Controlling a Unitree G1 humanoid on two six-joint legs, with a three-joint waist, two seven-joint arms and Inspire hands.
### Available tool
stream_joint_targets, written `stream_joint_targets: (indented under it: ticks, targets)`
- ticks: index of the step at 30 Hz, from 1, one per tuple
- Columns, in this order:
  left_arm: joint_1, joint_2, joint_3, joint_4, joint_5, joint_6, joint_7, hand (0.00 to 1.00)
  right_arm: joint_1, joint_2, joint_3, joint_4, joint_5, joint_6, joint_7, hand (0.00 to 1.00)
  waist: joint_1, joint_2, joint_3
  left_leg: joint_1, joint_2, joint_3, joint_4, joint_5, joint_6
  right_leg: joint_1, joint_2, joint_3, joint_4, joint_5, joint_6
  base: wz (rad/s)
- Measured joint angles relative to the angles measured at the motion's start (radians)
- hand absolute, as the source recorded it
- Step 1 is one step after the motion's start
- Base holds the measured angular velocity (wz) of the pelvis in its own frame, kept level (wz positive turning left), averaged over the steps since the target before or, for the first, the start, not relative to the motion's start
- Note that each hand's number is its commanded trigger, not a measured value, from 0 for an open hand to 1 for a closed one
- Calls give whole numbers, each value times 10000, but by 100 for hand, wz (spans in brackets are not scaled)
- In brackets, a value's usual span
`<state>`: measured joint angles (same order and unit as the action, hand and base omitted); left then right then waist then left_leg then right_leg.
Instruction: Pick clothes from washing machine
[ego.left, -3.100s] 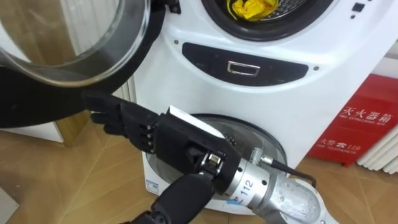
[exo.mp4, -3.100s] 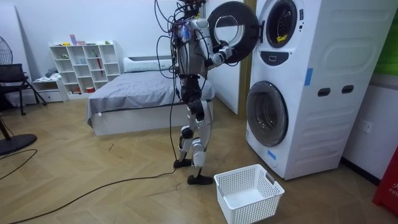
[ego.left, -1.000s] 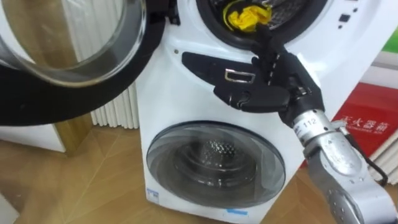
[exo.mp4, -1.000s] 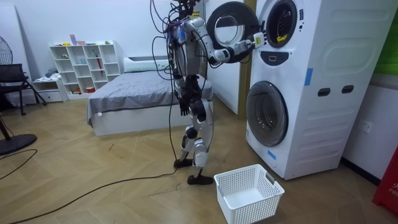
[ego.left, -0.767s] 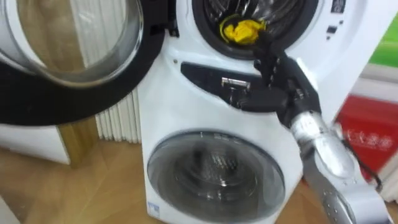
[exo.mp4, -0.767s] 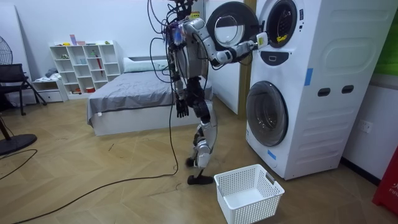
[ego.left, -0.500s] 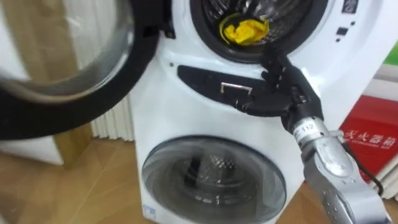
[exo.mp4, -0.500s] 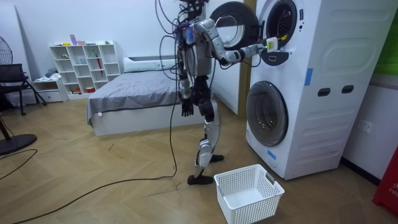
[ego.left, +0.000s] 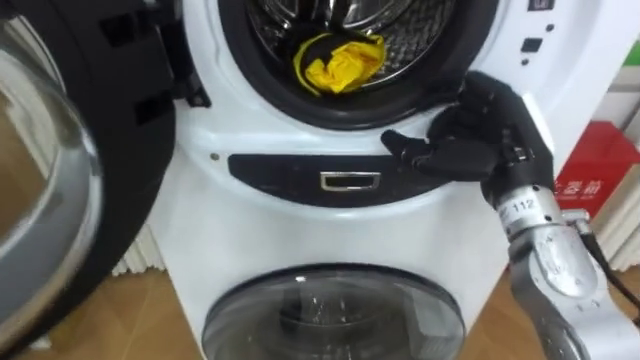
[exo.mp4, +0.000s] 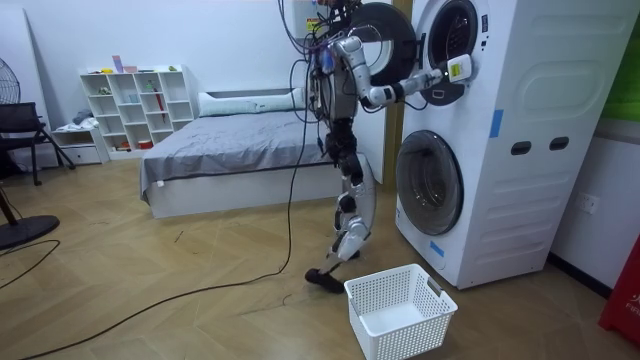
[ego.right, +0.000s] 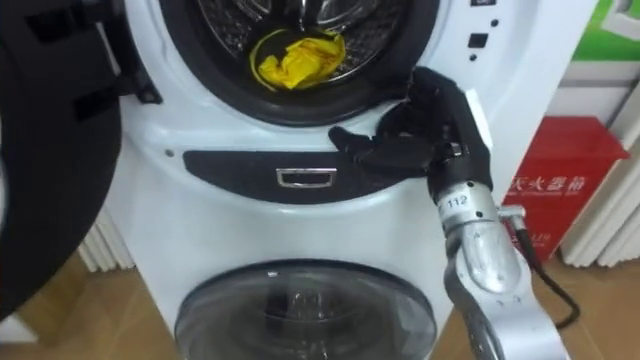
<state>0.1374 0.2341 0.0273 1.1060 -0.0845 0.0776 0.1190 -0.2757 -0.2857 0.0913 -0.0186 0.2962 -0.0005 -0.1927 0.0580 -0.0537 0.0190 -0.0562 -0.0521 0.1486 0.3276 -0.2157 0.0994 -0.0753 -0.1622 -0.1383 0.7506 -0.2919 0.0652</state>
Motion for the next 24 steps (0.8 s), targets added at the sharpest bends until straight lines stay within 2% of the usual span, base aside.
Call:
stream_joint_targets:
  ticks: [1,2,3,4,5,6,7,11,13,15,18,21,24]
  targets:
    - [-54,54,3,96,68,-17,-10,0,17,-22,-72,0,-14,35,57,0,-5,-1,1,-17,73,42,-39,36,29,-228,217,-55,-827,-300,-73,-16]
    - [-96,60,2,133,107,-15,-21,0,24,-51,-81,0,-20,64,75,0,-19,-11,-3,-21,70,55,-50,49,50,-317,303,-52,-1334,-346,-86,0]
    - [-105,46,-3,111,111,-21,-48,0,32,-127,-84,-1,-26,137,101,0,-42,-18,-6,-6,23,59,-50,55,74,-398,437,-25,-2419,-196,-151,7]
    - [-90,55,-7,105,105,-20,-57,0,37,-161,-67,-11,-10,201,118,0,-44,-53,-20,-6,-47,60,-51,53,82,-457,518,-25,-3141,691,-318,14]
    - [-80,35,-21,99,97,-8,-55,0,59,-186,-56,-8,6,257,116,0,-64,-36,-83,27,-43,-5,-54,51,83,-397,579,-56,-3253,788,-413,5]
    - [-8,3,-47,73,104,-8,-57,0,57,-221,-63,-19,107,385,111,0,36,107,-113,131,64,0,-108,42,49,-179,698,-62,-3680,895,-364,0]
    - [107,32,-20,91,142,0,-53,0,56,-246,-56,-37,108,463,162,0,62,133,-120,220,109,10,-288,108,-28,-74,827,-75,-3953,1028,-424,-10]
    - [380,75,86,187,382,104,-179,0,54,-373,-44,-121,130,510,450,0,267,51,-157,243,265,165,-597,318,-113,-21,1061,14,-4453,1419,-513,-15]
    - [669,82,96,169,382,100,-304,0,54,-396,-40,-449,120,907,607,0,267,-18,-168,278,346,179,-678,362,-182,103,1135,3,-4638,1485,-571,-2]
    - [881,83,78,153,373,143,-490,0,53,-581,18,-1048,132,1370,986,0,197,-96,-180,298,443,115,-751,410,-284,218,1208,-27,-4879,1555,-657,2]
    - [885,76,81,155,376,252,-555,0,54,-762,71,-1651,-10,1656,1382,0,205,-139,-194,163,560,100,-779,438,-411,189,1326,-81,-5027,1613,-790,0]
    - [768,76,90,175,364,249,-614,0,54,-819,66,-2082,-405,1812,1890,0,179,-143,-196,133,626,14,-880,498,-533,207,1372,-281,-5137,1643,-946,3]
    - [701,72,75,154,360,245,-691,0,55,-1037,78,-2392,-411,1940,2498,0,120,-160,-205,186,680,26,-1028,561,-633,187,1428,-296,-5148,1626,-1086,-1]
